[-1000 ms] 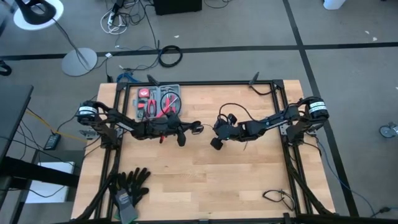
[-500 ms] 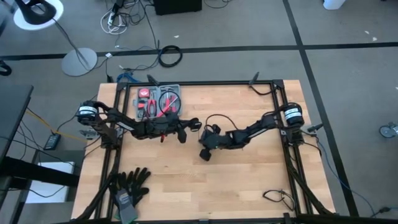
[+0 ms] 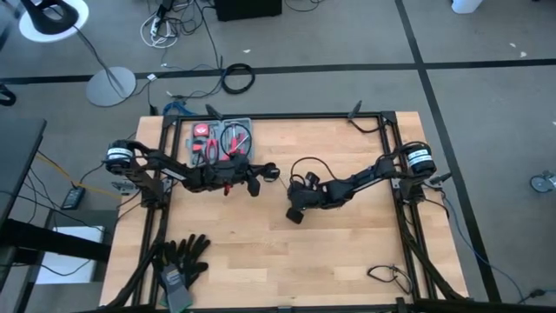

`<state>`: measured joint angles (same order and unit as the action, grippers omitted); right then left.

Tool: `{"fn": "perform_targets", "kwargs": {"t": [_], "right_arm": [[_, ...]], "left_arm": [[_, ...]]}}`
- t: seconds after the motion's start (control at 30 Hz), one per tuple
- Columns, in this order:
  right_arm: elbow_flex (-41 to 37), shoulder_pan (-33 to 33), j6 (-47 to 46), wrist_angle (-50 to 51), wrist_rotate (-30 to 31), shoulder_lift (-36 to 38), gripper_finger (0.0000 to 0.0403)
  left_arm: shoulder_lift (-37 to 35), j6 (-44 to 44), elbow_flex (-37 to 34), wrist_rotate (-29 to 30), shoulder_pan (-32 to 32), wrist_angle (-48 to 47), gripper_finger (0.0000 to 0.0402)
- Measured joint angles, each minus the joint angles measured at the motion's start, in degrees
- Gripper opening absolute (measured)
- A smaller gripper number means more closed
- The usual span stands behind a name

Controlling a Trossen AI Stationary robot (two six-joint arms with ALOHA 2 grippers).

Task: Coil cords
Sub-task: Coil the black wire onto the spool

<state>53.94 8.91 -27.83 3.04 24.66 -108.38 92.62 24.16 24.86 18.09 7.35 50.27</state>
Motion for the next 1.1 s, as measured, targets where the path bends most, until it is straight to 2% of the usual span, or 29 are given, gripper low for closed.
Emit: {"fn": "perform_targets", "kwargs": {"t": [0.17, 0.37, 0.53, 0.7, 1.1], "right_arm": [[-2.9, 0.0, -3.3, 0.3, 1.4, 1.9, 0.0], [-6.1, 0.4, -6.1, 2.3, 4.9, 5.5, 0.0], [-6.9, 0.0, -6.7, 1.5, 4.9, 6.9, 0.0], [-7.2, -1.5, -3.9, -4.9, -1.5, 6.1, 0.0], [-6.7, -3.8, -1.9, -10.0, -7.0, 3.6, 0.0]], "left_arm": [[-2.1, -0.8, -1.0, -0.1, 0.1, 0.2, 0.0], [-9.6, -1.1, -6.1, 0.4, 0.6, -0.3, 0.0], [-13.7, -1.0, -8.3, 0.7, 0.9, -0.4, 0.0], [-13.8, -0.7, -7.6, 0.5, 0.9, -0.8, 0.0], [-11.7, 5.1, -6.6, 0.1, 1.1, -1.8, 0.0]]}}
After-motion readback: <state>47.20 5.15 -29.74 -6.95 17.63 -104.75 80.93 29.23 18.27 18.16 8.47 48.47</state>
